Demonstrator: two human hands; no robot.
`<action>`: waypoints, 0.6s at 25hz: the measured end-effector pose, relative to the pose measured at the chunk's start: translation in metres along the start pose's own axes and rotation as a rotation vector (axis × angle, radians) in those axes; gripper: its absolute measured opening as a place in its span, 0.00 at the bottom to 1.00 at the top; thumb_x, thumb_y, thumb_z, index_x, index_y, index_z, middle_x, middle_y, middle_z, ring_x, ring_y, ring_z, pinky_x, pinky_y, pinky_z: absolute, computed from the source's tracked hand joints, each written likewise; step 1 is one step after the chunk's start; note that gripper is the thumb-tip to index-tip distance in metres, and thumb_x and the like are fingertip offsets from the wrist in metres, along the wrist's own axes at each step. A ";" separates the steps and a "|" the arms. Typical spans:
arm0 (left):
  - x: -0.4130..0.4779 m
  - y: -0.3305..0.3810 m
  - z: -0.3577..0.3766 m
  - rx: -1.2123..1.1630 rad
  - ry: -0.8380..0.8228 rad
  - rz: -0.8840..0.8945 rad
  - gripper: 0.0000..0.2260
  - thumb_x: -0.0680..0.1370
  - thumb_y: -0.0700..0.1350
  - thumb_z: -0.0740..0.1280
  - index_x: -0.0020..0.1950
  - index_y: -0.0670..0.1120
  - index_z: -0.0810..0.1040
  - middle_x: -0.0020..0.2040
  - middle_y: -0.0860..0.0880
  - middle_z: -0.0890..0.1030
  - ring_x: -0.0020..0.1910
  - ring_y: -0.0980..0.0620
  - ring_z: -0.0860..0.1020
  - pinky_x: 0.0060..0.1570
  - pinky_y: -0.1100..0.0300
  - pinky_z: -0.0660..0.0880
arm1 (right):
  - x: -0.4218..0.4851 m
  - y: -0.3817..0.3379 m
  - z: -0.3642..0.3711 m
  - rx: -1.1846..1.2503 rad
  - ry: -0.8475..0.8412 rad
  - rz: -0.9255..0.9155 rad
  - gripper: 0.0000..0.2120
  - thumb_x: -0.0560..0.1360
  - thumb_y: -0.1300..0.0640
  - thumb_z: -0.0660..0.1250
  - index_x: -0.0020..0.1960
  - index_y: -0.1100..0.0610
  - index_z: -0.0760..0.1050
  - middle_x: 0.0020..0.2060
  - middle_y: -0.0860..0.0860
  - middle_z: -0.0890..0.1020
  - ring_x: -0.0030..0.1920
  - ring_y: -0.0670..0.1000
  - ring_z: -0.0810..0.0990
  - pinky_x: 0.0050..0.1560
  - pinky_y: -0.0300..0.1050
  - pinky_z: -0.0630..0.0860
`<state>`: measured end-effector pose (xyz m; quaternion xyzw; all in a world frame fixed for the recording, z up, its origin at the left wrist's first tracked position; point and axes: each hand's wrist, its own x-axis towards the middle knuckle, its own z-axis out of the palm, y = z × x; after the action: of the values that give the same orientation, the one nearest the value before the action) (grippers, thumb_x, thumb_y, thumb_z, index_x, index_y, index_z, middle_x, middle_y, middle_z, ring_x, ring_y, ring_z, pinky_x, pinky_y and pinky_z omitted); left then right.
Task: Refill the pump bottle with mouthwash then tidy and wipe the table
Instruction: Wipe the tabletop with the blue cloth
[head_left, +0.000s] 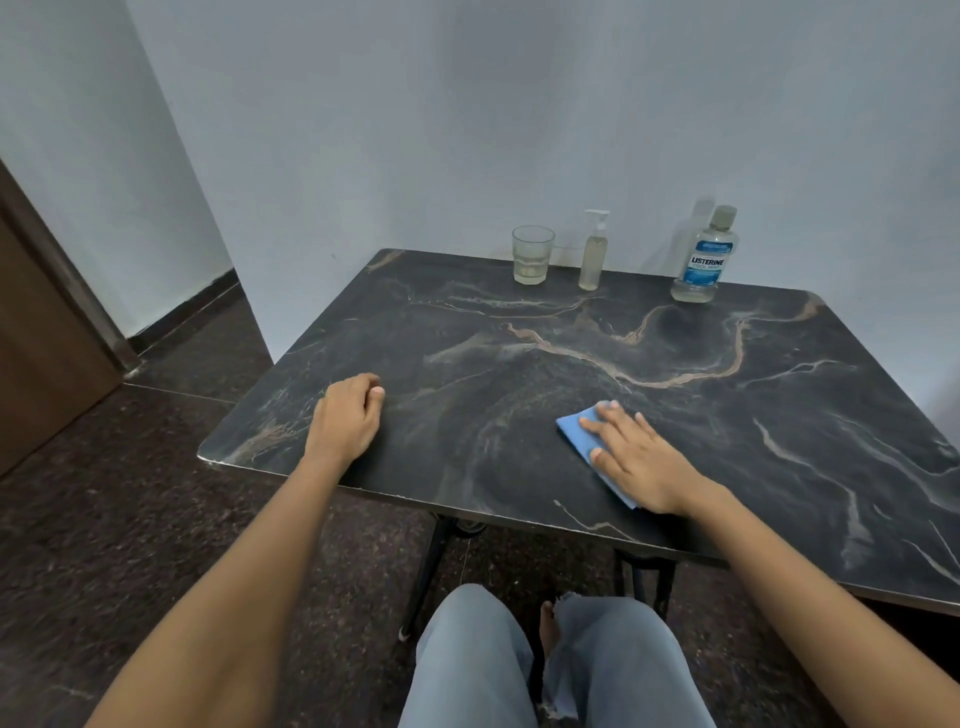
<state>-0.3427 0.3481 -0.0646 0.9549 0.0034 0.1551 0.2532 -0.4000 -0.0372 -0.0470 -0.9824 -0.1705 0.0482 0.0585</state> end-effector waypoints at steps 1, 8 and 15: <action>-0.001 -0.001 0.003 0.002 -0.009 -0.021 0.16 0.81 0.47 0.58 0.64 0.41 0.75 0.60 0.42 0.79 0.61 0.40 0.75 0.59 0.46 0.71 | 0.010 0.009 0.000 0.020 0.001 0.053 0.25 0.83 0.48 0.46 0.78 0.52 0.50 0.78 0.51 0.47 0.77 0.49 0.40 0.75 0.49 0.38; -0.002 -0.003 0.017 0.068 -0.011 -0.030 0.20 0.82 0.52 0.55 0.71 0.44 0.70 0.72 0.42 0.70 0.72 0.45 0.65 0.69 0.48 0.61 | 0.102 0.024 -0.004 0.068 0.054 0.254 0.26 0.83 0.49 0.43 0.78 0.59 0.48 0.78 0.54 0.46 0.77 0.53 0.38 0.76 0.51 0.38; -0.001 -0.006 0.019 0.043 0.003 -0.043 0.20 0.82 0.52 0.55 0.70 0.45 0.71 0.71 0.44 0.70 0.72 0.46 0.65 0.70 0.49 0.60 | 0.182 -0.037 -0.006 0.059 0.002 0.159 0.26 0.83 0.50 0.43 0.78 0.58 0.44 0.78 0.53 0.46 0.78 0.51 0.43 0.76 0.51 0.40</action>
<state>-0.3377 0.3441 -0.0831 0.9596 0.0279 0.1511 0.2356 -0.2404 0.0584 -0.0496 -0.9908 -0.0903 0.0566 0.0834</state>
